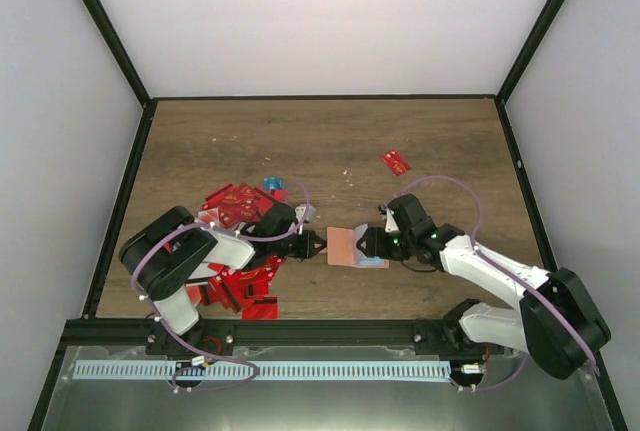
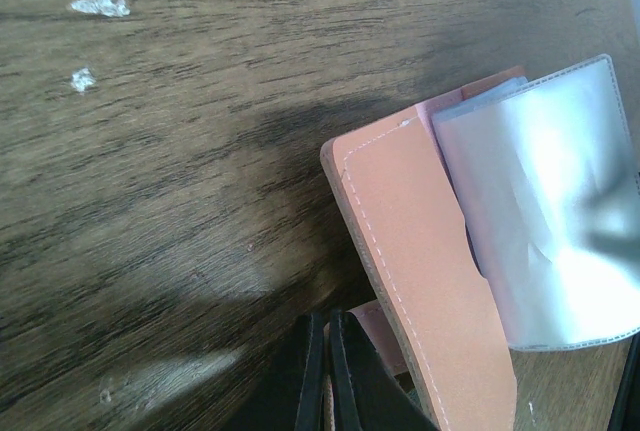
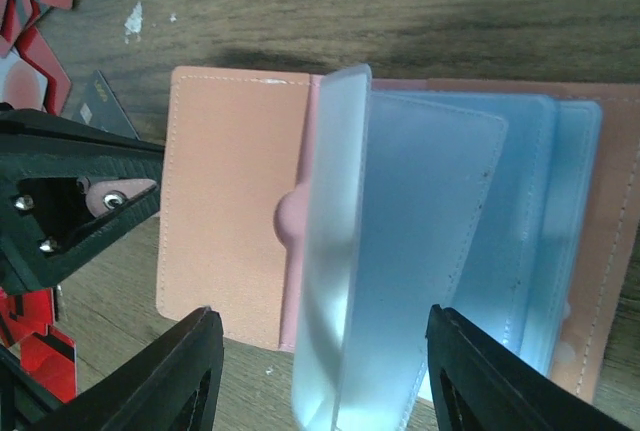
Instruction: Put the credit cards into the card holder
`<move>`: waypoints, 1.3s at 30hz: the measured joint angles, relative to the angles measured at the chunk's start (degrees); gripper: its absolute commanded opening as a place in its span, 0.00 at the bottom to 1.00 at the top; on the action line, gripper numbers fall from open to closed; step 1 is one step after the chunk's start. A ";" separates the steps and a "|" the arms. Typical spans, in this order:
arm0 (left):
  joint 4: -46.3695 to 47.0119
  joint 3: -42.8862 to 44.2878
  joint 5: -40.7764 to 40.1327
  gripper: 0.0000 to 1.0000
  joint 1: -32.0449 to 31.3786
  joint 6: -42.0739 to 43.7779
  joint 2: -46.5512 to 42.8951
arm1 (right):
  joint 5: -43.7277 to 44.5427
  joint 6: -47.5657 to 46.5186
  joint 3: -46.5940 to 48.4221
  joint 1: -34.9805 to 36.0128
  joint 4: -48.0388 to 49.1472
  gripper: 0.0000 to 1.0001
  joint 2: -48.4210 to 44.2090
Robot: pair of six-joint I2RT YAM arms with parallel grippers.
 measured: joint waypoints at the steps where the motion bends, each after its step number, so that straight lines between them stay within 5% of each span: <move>1: 0.02 0.00 0.00 0.04 0.00 0.00 0.00 | 0.17 0.00 0.37 0.15 -0.33 0.58 -0.13; 23: 0.20 -0.09 -0.07 0.05 -0.04 0.00 0.00 | 0.22 1.68 4.20 6.08 -0.31 0.58 2.78; 33: -3.93 -0.59 -2.99 0.36 -0.35 0.07 -3.91 | -0.98 2.36 5.11 7.52 3.23 0.58 8.02; 39: -9.40 -0.92 -6.64 0.38 -0.72 0.42 -7.67 | -5.22 2.51 5.95 7.54 8.22 0.58 10.34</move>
